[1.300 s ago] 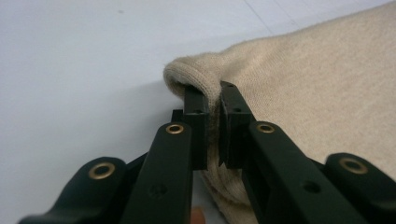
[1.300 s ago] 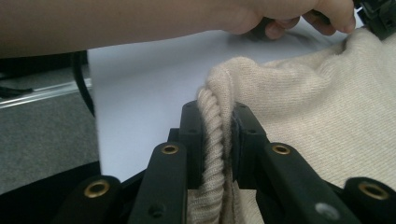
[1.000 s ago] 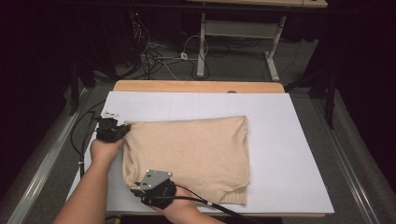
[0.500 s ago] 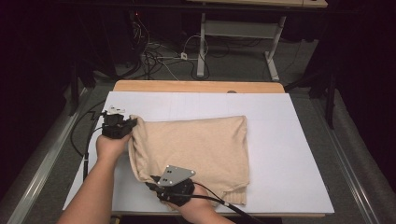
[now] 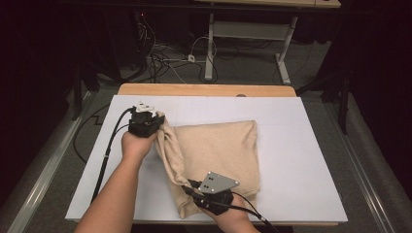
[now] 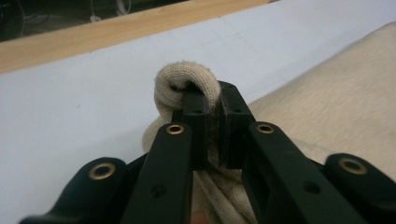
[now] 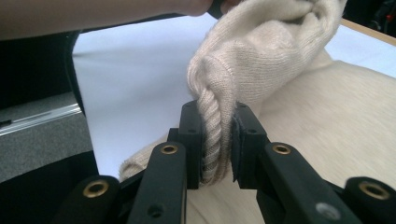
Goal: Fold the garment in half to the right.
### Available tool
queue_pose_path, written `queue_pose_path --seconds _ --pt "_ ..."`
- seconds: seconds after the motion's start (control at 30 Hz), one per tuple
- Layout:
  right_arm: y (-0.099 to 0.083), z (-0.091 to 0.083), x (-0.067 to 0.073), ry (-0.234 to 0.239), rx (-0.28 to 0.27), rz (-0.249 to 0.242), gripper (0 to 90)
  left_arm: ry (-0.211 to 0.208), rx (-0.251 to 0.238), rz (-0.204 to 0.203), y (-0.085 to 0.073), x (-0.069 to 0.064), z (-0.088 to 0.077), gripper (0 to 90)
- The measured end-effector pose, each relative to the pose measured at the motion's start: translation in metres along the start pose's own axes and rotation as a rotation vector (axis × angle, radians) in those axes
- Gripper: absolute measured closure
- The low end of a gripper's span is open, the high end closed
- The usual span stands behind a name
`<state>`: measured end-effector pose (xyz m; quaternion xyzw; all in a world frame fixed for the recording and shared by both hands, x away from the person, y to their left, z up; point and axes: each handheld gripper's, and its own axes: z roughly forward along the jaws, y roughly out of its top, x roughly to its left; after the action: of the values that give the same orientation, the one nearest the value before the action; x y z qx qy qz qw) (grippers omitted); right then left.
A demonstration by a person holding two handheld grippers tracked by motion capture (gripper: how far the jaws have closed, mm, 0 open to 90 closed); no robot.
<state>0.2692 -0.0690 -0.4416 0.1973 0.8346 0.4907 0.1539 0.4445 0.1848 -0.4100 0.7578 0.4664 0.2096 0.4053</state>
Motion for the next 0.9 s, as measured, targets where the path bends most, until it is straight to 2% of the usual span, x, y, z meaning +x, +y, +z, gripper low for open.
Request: queue_pose_path --seconds 0.33,0.9 --pt "-0.017 -0.027 -0.012 -0.061 -0.006 0.024 77.4 -0.058 -0.026 0.073 0.028 -0.041 0.018 81.9" --pt "-0.05 -0.068 -0.033 -0.143 -0.004 0.087 77.3 -0.154 -0.051 0.123 0.047 -0.096 0.06 81.7"
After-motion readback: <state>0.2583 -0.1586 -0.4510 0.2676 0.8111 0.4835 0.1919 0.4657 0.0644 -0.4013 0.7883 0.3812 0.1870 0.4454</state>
